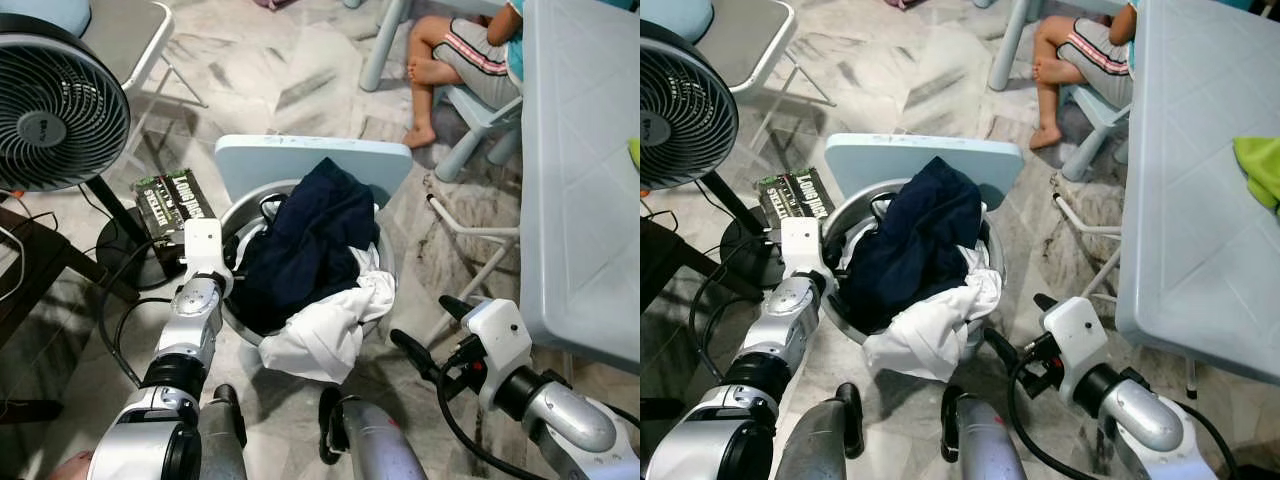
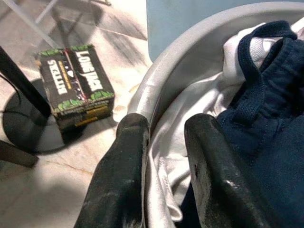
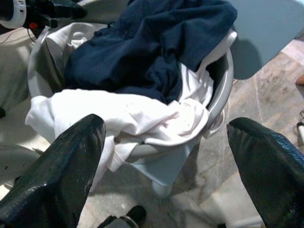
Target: Hang hanger
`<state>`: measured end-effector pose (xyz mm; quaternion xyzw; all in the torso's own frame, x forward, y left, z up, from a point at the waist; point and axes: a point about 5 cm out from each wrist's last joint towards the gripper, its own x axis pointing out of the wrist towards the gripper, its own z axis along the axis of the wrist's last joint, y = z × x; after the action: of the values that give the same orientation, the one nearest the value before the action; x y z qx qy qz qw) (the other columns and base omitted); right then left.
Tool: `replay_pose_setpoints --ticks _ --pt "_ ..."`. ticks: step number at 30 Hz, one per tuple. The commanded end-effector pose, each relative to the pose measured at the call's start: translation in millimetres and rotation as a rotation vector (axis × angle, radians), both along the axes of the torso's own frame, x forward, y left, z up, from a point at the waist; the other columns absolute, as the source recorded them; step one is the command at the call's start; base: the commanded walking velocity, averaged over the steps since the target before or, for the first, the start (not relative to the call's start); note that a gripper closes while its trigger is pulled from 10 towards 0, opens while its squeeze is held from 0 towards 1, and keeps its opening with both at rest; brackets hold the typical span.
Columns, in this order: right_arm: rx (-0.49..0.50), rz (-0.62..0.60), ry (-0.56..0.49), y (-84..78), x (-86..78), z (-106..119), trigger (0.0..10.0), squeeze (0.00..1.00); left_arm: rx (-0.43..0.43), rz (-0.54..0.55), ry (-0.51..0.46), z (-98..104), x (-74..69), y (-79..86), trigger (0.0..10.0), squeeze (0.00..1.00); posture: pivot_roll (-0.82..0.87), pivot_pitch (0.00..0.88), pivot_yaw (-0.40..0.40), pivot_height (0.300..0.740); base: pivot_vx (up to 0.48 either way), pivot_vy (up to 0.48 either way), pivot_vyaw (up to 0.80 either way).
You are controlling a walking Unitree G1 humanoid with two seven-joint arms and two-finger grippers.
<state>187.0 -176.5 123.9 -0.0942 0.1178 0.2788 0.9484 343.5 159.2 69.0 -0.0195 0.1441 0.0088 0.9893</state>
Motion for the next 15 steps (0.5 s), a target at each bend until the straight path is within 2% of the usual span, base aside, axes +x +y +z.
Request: replay_pose_setpoints --ticks 1,7,12,15 --pt "-0.012 -0.016 0.022 -1.8 -3.5 -6.0 10.0 0.0 -0.049 -0.022 0.122 -21.6 -10.0 -2.5 10.0 1.0 -0.18 0.27 -0.09 0.74 0.0 0.0 0.0" --pt "-0.021 -0.022 0.02 -3.6 -8.2 -4.2 10.0 0.0 -0.087 -0.087 0.132 -18.9 -4.5 -9.7 10.0 1.0 -0.21 0.271 -0.093 0.74 0.0 0.0 0.0" --pt "-0.028 -0.027 0.019 -5.4 -9.4 -3.6 10.0 0.0 -0.072 -0.121 0.129 -15.8 -1.0 -13.2 10.0 1.0 -0.21 0.271 -0.093 0.74 0.0 0.0 0.0" --pt "-0.031 -0.031 0.015 -6.6 -9.7 -2.3 10.0 0.0 -0.055 -0.161 0.09 -6.8 4.5 -21.2 10.0 1.0 -0.21 0.272 -0.094 0.74 0.0 0.0 0.0"
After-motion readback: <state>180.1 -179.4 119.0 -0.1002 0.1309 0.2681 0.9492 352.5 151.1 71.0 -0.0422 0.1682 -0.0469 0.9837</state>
